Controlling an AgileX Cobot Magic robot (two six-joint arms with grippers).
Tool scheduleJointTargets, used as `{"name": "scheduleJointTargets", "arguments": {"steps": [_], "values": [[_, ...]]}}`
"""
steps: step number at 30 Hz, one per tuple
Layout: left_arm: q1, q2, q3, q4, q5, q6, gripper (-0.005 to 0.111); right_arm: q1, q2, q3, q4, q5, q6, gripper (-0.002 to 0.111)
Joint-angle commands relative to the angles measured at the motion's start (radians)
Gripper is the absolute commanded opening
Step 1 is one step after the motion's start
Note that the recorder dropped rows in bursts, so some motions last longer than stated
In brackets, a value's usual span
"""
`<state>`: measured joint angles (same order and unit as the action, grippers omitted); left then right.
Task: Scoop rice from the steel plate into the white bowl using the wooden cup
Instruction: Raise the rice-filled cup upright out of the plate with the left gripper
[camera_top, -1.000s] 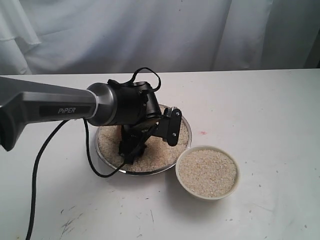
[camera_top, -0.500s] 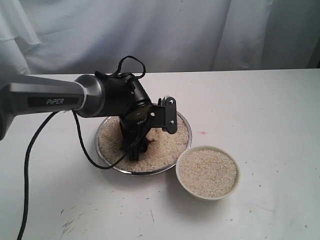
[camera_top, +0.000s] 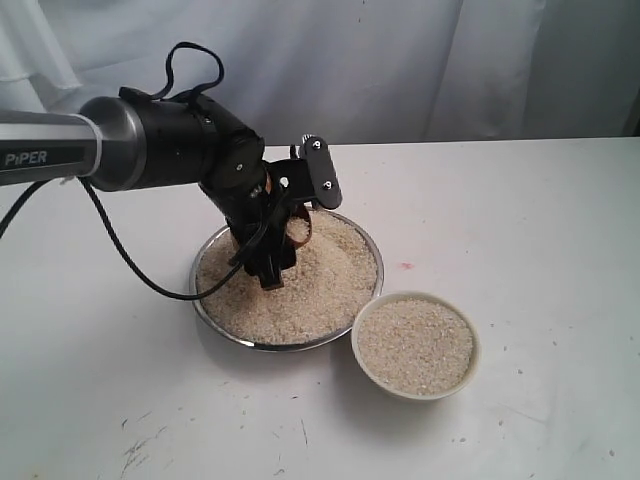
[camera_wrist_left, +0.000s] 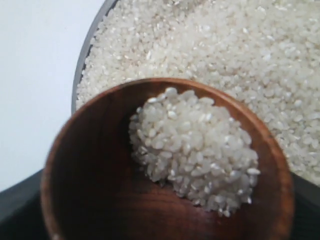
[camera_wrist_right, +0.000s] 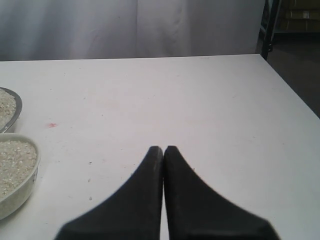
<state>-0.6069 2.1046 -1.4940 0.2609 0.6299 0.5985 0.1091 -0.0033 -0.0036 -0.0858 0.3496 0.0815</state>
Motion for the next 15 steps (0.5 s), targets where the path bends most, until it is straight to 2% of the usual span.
{"name": "scheduleJointTargets", "arguments": {"steps": [1,7,15], "values": [[0.003,-0.035,-0.001,-0.02,0.032,0.01,0.0,0.001,0.003,0.004,0.001,-0.004,0.0,0.0],[0.003,-0.095,-0.001,-0.073,0.032,0.014,0.0,0.001,0.003,0.004,0.001,-0.004,0.0,0.0],[0.003,-0.175,-0.001,-0.224,0.09,0.138,0.0,0.001,0.003,0.004,0.001,-0.004,0.0,0.0]]}}
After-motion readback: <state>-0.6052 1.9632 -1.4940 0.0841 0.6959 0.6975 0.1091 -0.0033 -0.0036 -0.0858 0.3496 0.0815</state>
